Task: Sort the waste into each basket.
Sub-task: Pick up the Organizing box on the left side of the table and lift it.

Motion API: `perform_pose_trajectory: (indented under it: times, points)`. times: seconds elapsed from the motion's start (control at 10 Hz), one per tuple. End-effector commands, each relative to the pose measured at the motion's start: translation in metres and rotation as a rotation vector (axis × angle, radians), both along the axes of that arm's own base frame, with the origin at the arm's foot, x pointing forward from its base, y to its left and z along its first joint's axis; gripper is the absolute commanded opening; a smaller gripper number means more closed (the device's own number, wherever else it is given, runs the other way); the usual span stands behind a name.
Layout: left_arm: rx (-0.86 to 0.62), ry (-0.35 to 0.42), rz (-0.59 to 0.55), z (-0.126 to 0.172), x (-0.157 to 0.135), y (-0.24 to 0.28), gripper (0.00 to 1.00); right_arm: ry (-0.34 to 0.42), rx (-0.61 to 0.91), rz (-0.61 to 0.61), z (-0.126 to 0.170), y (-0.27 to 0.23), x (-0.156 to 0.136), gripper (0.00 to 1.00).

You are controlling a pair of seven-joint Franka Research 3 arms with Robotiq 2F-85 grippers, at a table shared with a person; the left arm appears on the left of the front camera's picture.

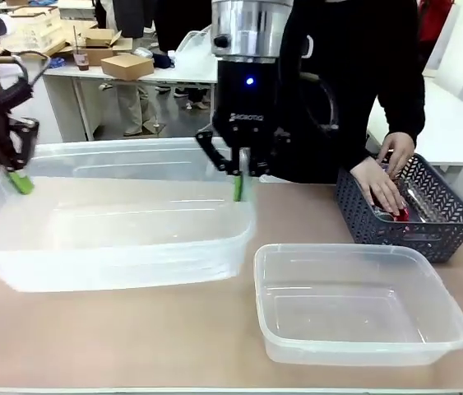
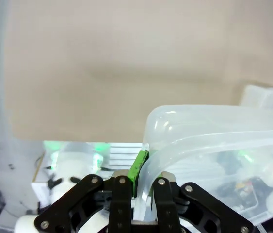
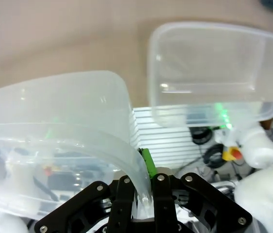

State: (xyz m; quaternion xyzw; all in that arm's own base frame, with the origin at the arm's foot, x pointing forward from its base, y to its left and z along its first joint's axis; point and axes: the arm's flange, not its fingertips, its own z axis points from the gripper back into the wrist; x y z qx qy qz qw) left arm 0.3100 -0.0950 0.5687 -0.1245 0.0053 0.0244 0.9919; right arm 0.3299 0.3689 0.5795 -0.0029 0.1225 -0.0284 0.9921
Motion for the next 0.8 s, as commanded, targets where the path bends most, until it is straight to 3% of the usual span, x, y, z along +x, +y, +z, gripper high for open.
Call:
perform_pose_trajectory:
  times: [0.0,0.2,0.4,0.7]
  points:
    - [-0.122,0.04,-0.007,0.006,0.038,-0.057,0.06,0.021,-0.003,-0.031,0.012,-0.051,-0.01,0.05]
    - [-0.159,0.087,-0.065,0.005,0.069,-0.11,0.06,0.018,0.007,-0.063,0.006,-0.097,-0.017,0.05]
    - [-0.15,0.039,-0.094,0.011,0.088,-0.152,0.06,0.018,0.094,-0.077,-0.017,-0.142,-0.014,0.05]
    - [-0.107,0.035,-0.045,0.017,0.089,-0.157,0.06,-0.073,0.15,-0.143,-0.067,-0.188,0.006,0.05]
